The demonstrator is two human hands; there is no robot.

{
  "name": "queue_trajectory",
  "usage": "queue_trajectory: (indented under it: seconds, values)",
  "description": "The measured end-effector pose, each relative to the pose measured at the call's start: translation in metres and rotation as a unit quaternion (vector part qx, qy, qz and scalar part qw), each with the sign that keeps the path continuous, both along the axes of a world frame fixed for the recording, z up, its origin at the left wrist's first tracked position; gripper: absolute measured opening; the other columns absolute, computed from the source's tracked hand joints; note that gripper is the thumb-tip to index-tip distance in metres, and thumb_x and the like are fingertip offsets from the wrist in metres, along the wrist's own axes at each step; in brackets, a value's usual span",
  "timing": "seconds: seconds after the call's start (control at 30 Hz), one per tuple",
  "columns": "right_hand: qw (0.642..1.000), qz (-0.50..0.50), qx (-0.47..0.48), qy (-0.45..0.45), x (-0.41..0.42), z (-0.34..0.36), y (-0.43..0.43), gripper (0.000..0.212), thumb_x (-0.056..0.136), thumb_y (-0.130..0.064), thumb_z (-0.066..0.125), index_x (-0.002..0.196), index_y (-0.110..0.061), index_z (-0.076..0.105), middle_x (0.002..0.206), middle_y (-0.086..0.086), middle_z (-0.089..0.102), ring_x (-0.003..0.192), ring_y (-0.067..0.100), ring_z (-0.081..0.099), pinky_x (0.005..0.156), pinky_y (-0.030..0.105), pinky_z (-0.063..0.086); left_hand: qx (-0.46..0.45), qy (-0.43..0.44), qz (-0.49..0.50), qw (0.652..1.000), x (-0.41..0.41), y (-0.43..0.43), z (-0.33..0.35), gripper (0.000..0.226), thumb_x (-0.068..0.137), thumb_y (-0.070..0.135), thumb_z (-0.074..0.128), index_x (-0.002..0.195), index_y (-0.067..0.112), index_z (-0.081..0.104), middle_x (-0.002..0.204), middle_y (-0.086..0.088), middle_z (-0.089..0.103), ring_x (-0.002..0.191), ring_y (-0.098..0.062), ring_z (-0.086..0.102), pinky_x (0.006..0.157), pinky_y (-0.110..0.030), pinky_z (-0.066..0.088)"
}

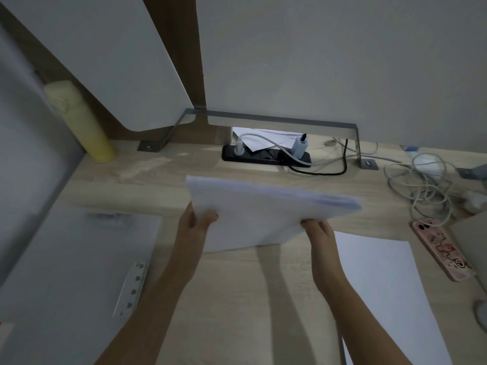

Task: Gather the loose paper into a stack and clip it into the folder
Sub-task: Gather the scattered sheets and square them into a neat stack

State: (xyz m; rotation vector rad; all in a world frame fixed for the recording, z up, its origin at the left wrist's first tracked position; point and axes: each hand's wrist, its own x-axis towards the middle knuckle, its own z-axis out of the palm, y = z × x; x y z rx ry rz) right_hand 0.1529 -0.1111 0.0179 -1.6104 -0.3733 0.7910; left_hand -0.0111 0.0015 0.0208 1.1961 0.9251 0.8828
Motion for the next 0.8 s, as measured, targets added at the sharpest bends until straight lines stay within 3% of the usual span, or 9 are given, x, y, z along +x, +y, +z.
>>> queue_trajectory:
  seconds: [0.07,0.13,0.2,0.3,0.4,0.47,0.57,0.7,0.8]
  values:
    - [0.999,-0.016,0.028,0.002,-0.002,0.005,0.000,0.025,0.089,-0.006,0.044,0.108,-0.013,0.058,0.104,-0.003,0.061,0.102,0.011,0.051,0.083,0.021,0.039,0.022,-0.020,0.008,1.000,-0.002,0.000,0.005,0.020,0.071,0.006,0.053,0.085,0.020,0.058,0.073,0.012,0.062,0.063,0.010,0.057,0.056,-0.005,0.045]
    - [0.999,-0.030,0.042,-0.004,-0.003,0.006,-0.004,0.028,0.090,-0.006,0.043,0.111,-0.015,0.059,0.103,-0.008,0.062,0.101,0.005,0.053,0.085,0.019,0.040,0.031,-0.017,0.027,0.999,-0.004,-0.002,0.002,0.023,0.079,-0.005,0.052,0.084,0.017,0.057,0.075,0.006,0.057,0.062,0.009,0.055,0.055,-0.004,0.043]
    - [0.999,-0.030,0.021,0.004,-0.005,0.001,-0.006,0.025,0.091,-0.004,0.042,0.109,-0.013,0.057,0.095,-0.009,0.061,0.092,0.003,0.052,0.079,0.014,0.040,0.001,0.005,0.033,0.999,-0.004,-0.007,-0.007,0.030,0.084,-0.010,0.047,0.081,0.018,0.056,0.067,0.009,0.059,0.061,0.003,0.055,0.051,-0.006,0.043]
    - [0.999,0.018,-0.034,0.016,-0.008,-0.008,-0.007,0.021,0.093,-0.006,0.041,0.106,-0.015,0.054,0.086,-0.015,0.054,0.078,-0.006,0.050,0.057,-0.001,0.037,-0.040,0.016,0.035,0.998,-0.004,-0.009,-0.021,0.015,0.076,0.005,0.058,0.082,0.019,0.059,0.067,0.011,0.062,0.064,-0.002,0.057,0.051,-0.006,0.043]
    - [0.999,0.030,-0.030,0.000,-0.004,-0.010,-0.012,0.025,0.094,-0.009,0.042,0.110,-0.022,0.057,0.093,-0.020,0.058,0.074,-0.021,0.054,0.059,0.000,0.040,-0.039,0.033,0.039,0.998,-0.003,-0.008,-0.025,0.018,0.078,0.006,0.060,0.095,0.011,0.059,0.082,0.005,0.063,0.070,-0.002,0.059,0.054,-0.005,0.044]
    - [0.999,0.030,-0.043,-0.014,0.000,-0.009,-0.019,0.022,0.095,-0.014,0.042,0.107,-0.020,0.060,0.095,-0.013,0.062,0.083,-0.009,0.057,0.066,0.006,0.043,-0.038,0.037,0.031,0.998,0.000,-0.010,-0.025,0.022,0.083,0.001,0.057,0.102,0.012,0.059,0.087,0.004,0.065,0.074,-0.003,0.061,0.059,-0.005,0.046]
    - [0.997,0.018,-0.073,-0.029,0.010,-0.011,-0.035,0.018,0.095,-0.017,0.044,0.100,-0.006,0.058,0.099,0.017,0.059,0.083,0.014,0.051,0.072,0.027,0.040,-0.016,0.062,-0.011,0.998,0.007,-0.016,-0.029,0.025,0.079,0.010,0.063,0.102,0.018,0.061,0.093,0.007,0.067,0.076,0.003,0.064,0.066,-0.007,0.049]
    - [0.994,0.000,-0.105,-0.033,0.032,-0.018,-0.064,0.015,0.094,-0.014,0.045,0.093,-0.009,0.060,0.085,0.006,0.061,0.076,0.016,0.054,0.068,0.027,0.044,-0.020,0.099,-0.064,0.993,0.032,-0.034,-0.039,0.019,0.086,0.007,0.058,0.093,0.025,0.062,0.089,0.015,0.067,0.074,0.012,0.062,0.066,-0.004,0.047]
    - [0.988,-0.022,-0.150,-0.033,0.054,-0.027,-0.091,0.014,0.093,-0.016,0.046,0.092,-0.015,0.060,0.090,0.008,0.063,0.078,0.021,0.056,0.068,0.032,0.046,-0.039,0.128,-0.101,0.986,0.056,-0.055,-0.046,0.014,0.091,0.003,0.052,0.097,0.011,0.062,0.085,0.010,0.065,0.065,0.014,0.060,0.060,-0.003,0.044]
